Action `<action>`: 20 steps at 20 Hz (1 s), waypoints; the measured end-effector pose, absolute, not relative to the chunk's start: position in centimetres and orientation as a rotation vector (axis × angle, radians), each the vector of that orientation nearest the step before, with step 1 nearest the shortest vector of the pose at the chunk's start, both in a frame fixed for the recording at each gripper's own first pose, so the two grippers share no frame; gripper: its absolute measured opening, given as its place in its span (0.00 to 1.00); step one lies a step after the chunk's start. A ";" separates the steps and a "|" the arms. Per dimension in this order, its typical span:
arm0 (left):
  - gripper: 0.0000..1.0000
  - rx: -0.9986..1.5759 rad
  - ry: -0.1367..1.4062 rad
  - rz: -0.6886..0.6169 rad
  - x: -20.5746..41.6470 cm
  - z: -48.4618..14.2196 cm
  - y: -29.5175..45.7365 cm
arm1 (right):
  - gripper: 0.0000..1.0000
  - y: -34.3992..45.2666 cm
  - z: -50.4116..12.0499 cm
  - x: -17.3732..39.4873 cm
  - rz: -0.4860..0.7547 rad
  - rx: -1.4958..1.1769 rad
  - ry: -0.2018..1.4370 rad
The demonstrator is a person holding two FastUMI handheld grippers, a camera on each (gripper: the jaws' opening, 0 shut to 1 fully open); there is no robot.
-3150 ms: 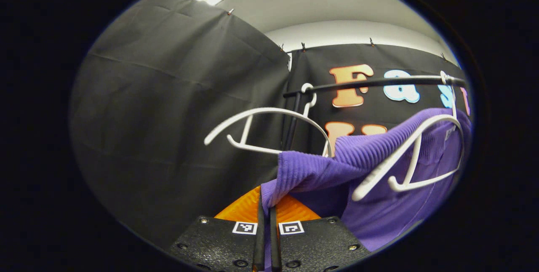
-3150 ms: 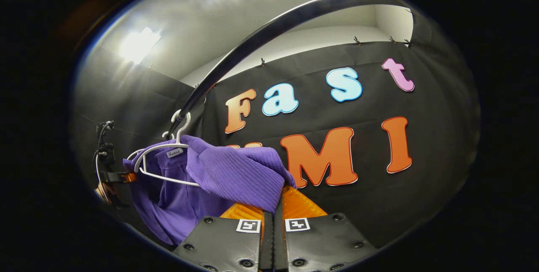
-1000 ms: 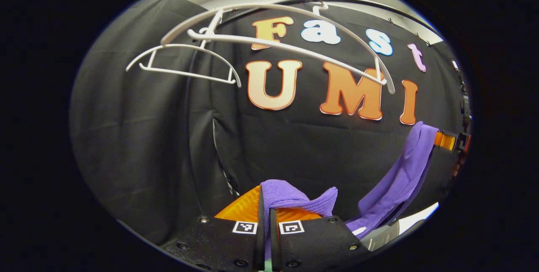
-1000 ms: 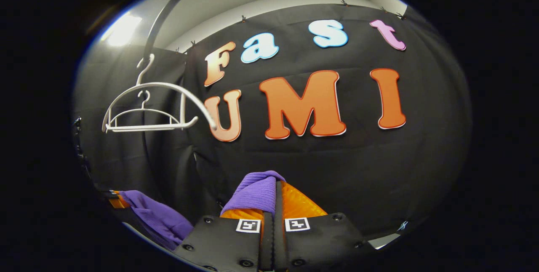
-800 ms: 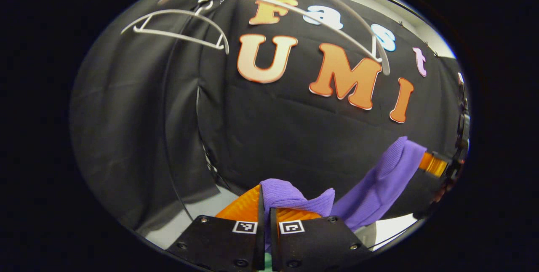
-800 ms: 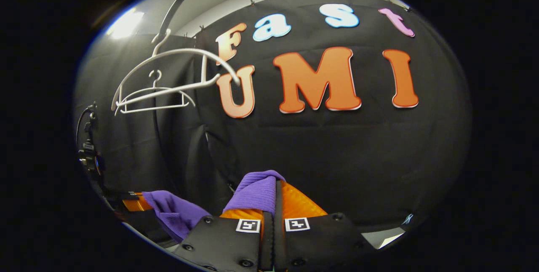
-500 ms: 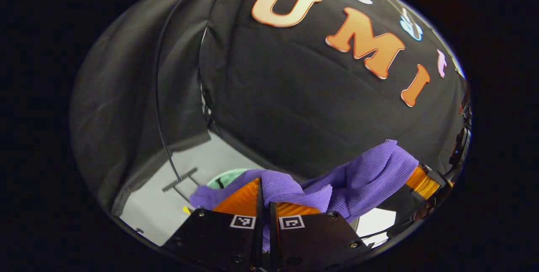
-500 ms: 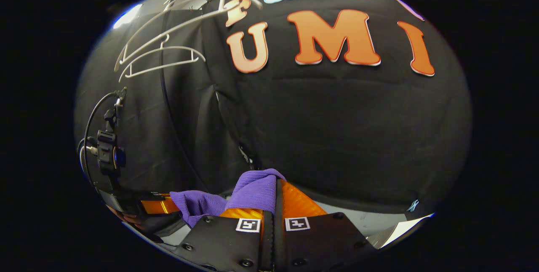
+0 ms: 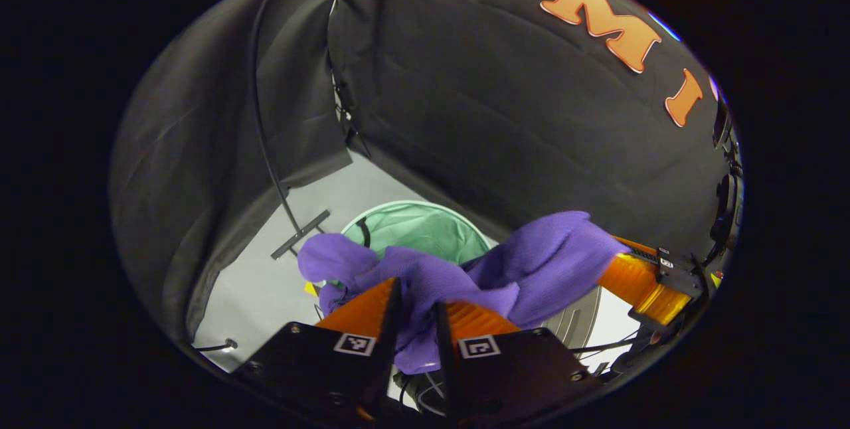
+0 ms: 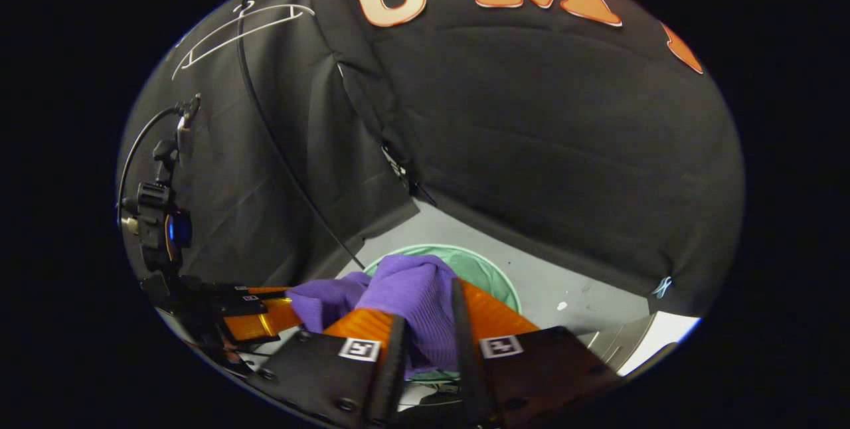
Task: Grasp the clothes on the hanger with both hands and then place them into the laundry hamper below.
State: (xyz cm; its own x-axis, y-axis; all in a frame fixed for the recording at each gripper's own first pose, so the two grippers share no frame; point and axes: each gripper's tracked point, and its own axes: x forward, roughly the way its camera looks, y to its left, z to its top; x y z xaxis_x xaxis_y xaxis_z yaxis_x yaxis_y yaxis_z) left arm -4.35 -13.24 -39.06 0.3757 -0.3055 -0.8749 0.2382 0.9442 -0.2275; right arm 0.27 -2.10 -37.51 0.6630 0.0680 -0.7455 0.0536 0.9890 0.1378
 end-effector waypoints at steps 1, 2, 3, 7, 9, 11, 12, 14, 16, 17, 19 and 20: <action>0.48 -0.048 1.127 -0.332 -3.9 -39.3 -12.5 | 0.52 -2.1 -38.2 0.0 0.011 0.155 0.867; 0.61 -0.036 1.129 -0.312 -3.7 -39.8 -11.7 | 0.68 -1.8 -38.7 -0.2 0.014 0.162 0.885; 0.73 -0.032 1.138 -0.289 -3.9 -39.9 -11.1 | 0.84 -1.9 -38.9 -0.4 0.012 0.170 0.900; 0.98 -0.068 1.154 -0.257 -4.1 -40.2 -10.6 | 1.00 -2.4 -39.5 -1.0 -0.005 0.152 0.917; 0.98 -0.070 1.134 -0.262 -3.6 -39.9 -10.4 | 1.00 -2.5 -39.5 -0.8 -0.006 0.146 0.907; 0.98 -0.063 1.090 -0.266 -3.1 -39.3 -10.4 | 1.00 -2.3 -38.4 -0.5 -0.009 0.142 0.885; 0.98 -0.063 1.066 -0.268 -3.0 -38.8 -10.2 | 1.00 -2.5 -38.0 -0.5 -0.013 0.142 0.871; 0.98 -0.081 1.023 -0.273 -2.9 -36.4 -10.0 | 1.00 -2.5 -36.9 -0.5 -0.024 0.154 0.834; 0.98 -0.103 0.967 -0.268 -2.3 -33.7 -9.7 | 0.94 -2.5 -34.4 -0.3 -0.028 0.159 0.779; 0.98 -0.115 0.935 -0.262 -1.7 -32.1 -9.4 | 0.94 -2.6 -32.7 -0.2 -0.030 0.155 0.748; 0.98 -0.136 0.850 -0.247 -0.5 -28.1 -9.1 | 1.00 -2.5 -28.4 0.6 -0.035 0.151 0.657; 0.98 -0.138 0.804 -0.235 0.2 -25.9 -8.7 | 0.94 -2.6 -26.1 1.3 -0.039 0.150 0.607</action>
